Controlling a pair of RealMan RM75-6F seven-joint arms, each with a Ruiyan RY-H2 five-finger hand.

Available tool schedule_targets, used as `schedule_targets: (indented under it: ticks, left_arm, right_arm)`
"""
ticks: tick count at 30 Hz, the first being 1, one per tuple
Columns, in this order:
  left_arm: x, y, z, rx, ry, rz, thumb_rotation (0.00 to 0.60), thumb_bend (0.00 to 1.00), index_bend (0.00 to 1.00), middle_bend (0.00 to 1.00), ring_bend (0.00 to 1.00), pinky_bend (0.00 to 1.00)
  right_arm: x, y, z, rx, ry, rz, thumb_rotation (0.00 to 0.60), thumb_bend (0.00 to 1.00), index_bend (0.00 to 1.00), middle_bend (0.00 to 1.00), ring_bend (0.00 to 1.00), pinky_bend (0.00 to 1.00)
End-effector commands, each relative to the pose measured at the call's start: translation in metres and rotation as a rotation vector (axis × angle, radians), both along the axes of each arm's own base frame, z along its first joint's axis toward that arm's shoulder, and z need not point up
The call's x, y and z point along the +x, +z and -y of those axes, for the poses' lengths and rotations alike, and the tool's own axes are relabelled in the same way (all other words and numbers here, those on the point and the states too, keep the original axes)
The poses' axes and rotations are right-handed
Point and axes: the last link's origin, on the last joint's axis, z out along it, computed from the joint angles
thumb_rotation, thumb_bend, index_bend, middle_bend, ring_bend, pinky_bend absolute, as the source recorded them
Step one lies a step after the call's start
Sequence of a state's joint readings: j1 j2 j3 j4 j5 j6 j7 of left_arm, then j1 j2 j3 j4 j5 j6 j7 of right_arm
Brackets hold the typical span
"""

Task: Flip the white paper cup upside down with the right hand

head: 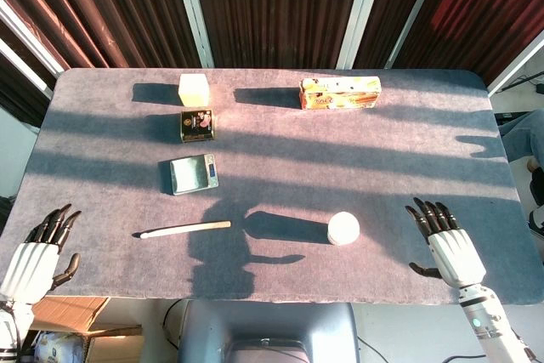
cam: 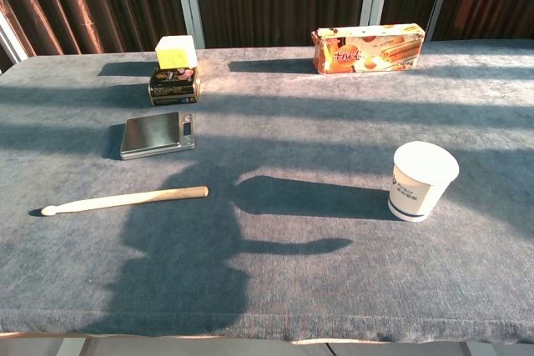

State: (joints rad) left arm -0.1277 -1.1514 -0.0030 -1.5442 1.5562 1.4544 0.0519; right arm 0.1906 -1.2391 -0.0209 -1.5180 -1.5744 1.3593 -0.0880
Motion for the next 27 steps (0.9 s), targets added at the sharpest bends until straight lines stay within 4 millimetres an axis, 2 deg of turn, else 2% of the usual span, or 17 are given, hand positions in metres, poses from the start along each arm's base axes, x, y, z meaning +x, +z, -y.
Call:
schedule_targets:
  ticks: [1,13,14,16,23,27]
  left_arm:
    - [0.000,0.000,0.001,0.001,0.002,-0.001,0.600,0.45,0.07,0.01,0.00,0.21]
    - [0.001,0.000,0.002,0.002,0.012,0.009,0.600,0.45,0.12,0.01,0.00,0.22]
    - [0.001,0.000,0.003,0.001,0.015,0.012,0.600,0.45,0.13,0.02,0.00,0.22]
    - [0.002,0.002,0.004,0.005,0.014,0.018,0.600,0.45,0.14,0.02,0.00,0.22]
    - [0.002,0.002,0.005,-0.005,0.012,0.027,0.600,0.44,0.16,0.04,0.00,0.22]
    - [0.002,0.003,0.006,-0.015,0.008,0.034,0.600,0.44,0.16,0.07,0.00,0.22]
  right_arm:
    - [0.000,0.000,0.000,0.006,0.001,-0.001,0.600,0.20,0.04,0.02,0.00,0.11]
    - [-0.001,-0.007,0.013,0.003,-0.001,0.036,0.600,0.21,0.04,0.02,0.00,0.11]
    - [0.003,-0.019,0.019,0.059,0.006,0.092,0.600,0.21,0.04,0.02,0.00,0.11]
    - [0.002,-0.030,0.030,0.120,0.012,0.158,0.600,0.21,0.04,0.03,0.00,0.13]
    - [0.009,-0.059,0.056,0.179,0.043,0.285,0.600,0.20,0.08,0.10,0.08,0.20]
    - [0.016,-0.075,0.066,0.222,0.047,0.366,0.600,0.21,0.13,0.15,0.13,0.25]
